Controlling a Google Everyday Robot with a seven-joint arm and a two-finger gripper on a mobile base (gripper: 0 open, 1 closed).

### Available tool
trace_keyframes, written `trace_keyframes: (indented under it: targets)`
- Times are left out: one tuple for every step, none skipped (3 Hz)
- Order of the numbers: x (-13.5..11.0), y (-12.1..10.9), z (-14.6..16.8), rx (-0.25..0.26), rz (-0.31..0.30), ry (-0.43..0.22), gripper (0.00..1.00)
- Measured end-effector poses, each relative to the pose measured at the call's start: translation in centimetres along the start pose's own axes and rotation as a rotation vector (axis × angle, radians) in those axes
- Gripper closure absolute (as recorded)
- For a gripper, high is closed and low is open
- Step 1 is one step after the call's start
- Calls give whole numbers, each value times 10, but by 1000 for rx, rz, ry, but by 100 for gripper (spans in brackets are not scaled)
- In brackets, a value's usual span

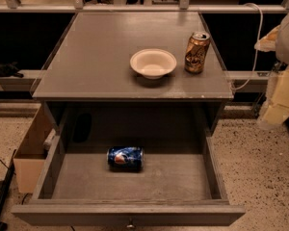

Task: Pick pepsi can from top drawer and place on counter

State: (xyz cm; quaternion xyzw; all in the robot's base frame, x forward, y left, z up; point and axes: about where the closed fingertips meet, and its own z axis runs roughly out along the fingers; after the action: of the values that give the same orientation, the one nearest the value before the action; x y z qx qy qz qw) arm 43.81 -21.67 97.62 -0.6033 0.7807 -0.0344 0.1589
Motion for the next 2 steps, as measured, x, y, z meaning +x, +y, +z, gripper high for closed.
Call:
trace_keyframes:
  targets:
    - [0,0,0,0,0,0,0]
    - [-1,-1,-1,3,3,-17,0]
